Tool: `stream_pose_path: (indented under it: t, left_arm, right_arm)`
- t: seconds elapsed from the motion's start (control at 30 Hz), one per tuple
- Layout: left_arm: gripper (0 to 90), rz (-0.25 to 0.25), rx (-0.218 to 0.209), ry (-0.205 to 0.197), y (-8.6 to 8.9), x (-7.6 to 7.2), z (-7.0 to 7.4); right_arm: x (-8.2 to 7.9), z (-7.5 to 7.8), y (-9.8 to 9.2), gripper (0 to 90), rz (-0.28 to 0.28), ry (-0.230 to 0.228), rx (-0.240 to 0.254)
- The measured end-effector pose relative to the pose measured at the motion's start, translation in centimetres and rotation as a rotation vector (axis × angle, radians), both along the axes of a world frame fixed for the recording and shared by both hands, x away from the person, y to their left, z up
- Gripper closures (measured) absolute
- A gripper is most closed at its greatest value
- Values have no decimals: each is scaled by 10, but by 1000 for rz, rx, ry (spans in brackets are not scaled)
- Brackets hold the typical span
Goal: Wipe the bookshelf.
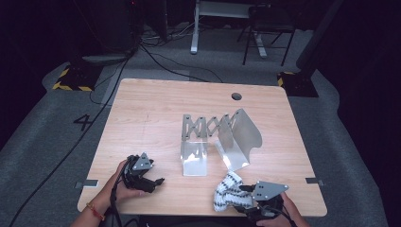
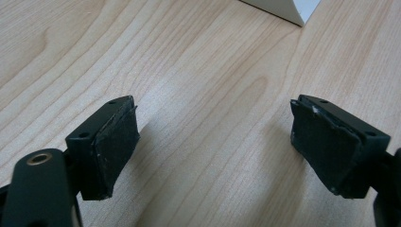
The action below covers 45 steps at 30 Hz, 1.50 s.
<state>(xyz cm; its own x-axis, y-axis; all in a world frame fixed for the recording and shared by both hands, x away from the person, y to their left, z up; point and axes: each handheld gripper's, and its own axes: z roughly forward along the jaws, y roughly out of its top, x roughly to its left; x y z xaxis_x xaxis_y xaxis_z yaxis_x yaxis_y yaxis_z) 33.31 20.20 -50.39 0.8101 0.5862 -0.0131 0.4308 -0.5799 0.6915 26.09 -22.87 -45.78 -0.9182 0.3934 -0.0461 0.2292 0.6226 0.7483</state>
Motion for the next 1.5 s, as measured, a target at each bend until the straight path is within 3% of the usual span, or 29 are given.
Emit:
stream_pose_path:
  t: [0.07, 0.1, 0.2, 0.3, 0.33, 0.37, 0.4, 0.47, 0.57, 0.73, 1.0, 1.07, 1.1, 1.2, 1.27, 1.5]
  left_arm:
    - [162, -3, 2, 0, 0, 0, 0]
    - [162, -3, 0, 0, 0, 0, 0]
    - [162, -2, -1, 0, 0, 0, 0]
    - [162, -3, 2, 0, -1, 0, 0]
    - [162, -4, 3, 0, -1, 1, 0]
    - [162, -5, 3, 0, -1, 1, 0]
    - [163, -3, 0, -2, -2, 0, 0]
    - [163, -4, 1, -1, -2, 0, 0]
    - [163, -6, -2, 1, -4, 0, 0]
    - [163, -7, -2, 0, -4, 1, 0]
    - [163, -7, -2, 0, -4, 1, 0]
    - [164, -5, -3, 0, -4, 0, 0]
    - [164, -5, -3, 1, -4, 0, 0]
    - [164, -6, -2, 0, -4, 0, 0]
    - [164, -6, -3, 0, -4, 0, 0]
    - [163, -7, -2, 1, -4, 1, 0]
  right_arm:
    - [0, 4, -3, 341, -9, -7, 21]
    - [0, 11, -7, 368, -42, -32, 41]
    - [2, 12, -7, 403, -64, -37, 38]
    - [8, 3, -5, 451, -93, -20, 18]
    - [15, -11, -1, 492, -114, 21, -31]
    - [15, -11, -1, 492, -114, 21, -31]
    - [20, -22, -1, 522, -88, 53, -76]
    - [21, -24, -1, 529, -92, 52, -96]
    - [25, -25, -13, 531, -112, 56, -103]
    - [35, -26, -52, 521, -253, 67, -90]
    - [35, -22, -63, 486, -267, 69, -101]
    - [33, -17, -70, 470, -275, 57, -78]
    - [30, -7, -77, 452, -289, 41, -27]
    - [26, 5, -84, 427, -309, 13, 3]
    - [22, 18, -93, 414, -329, -45, -8]
    - [28, 14, -123, 378, -408, -79, -25]
